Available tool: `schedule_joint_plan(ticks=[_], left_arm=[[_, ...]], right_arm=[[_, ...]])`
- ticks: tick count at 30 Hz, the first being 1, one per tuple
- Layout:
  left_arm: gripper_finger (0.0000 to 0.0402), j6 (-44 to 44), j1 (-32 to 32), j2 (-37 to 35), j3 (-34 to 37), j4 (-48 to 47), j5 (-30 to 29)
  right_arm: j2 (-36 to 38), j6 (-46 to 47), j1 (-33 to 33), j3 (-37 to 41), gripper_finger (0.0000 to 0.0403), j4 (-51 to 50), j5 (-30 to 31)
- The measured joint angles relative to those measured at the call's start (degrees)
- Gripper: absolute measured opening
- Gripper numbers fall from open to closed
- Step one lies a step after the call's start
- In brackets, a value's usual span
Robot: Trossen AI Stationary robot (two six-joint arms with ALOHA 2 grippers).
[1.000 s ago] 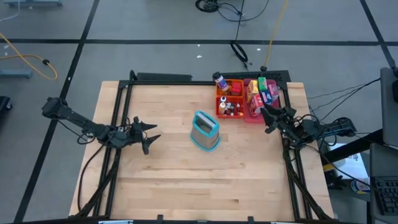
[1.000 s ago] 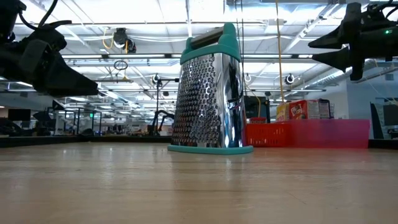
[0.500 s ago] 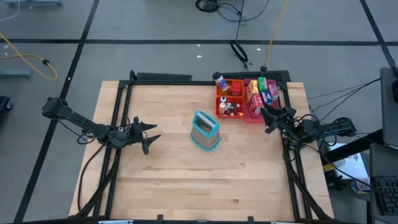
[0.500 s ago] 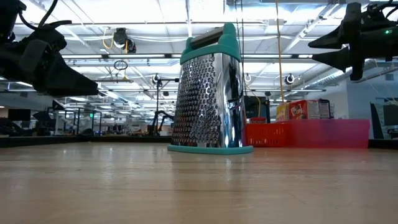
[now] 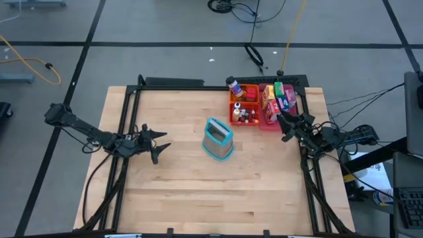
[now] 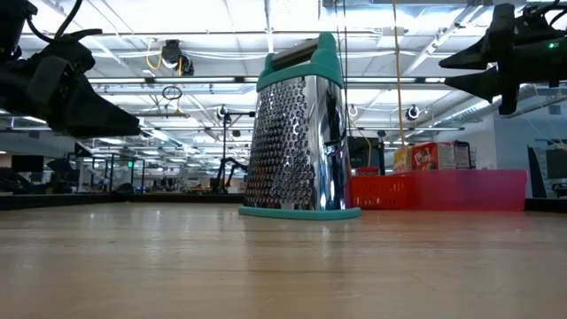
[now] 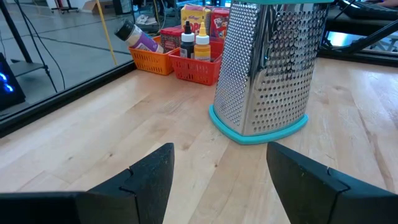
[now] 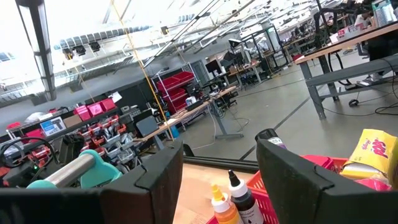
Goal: Pick & Place Kitchen Items
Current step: Return to Home Position
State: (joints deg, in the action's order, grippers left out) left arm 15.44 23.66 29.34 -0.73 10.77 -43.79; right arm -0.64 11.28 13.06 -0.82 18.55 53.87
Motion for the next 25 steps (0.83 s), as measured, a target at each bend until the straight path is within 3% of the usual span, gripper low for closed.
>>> schedule_joint_plan(ticks=[25], left_arm=[[0.0255,0.0,-0.01,0.0,0.0,0.01,0.0]], right_arm=[[-0.02,0.01,0.02,0.0,0.0196,0.0,0.0]])
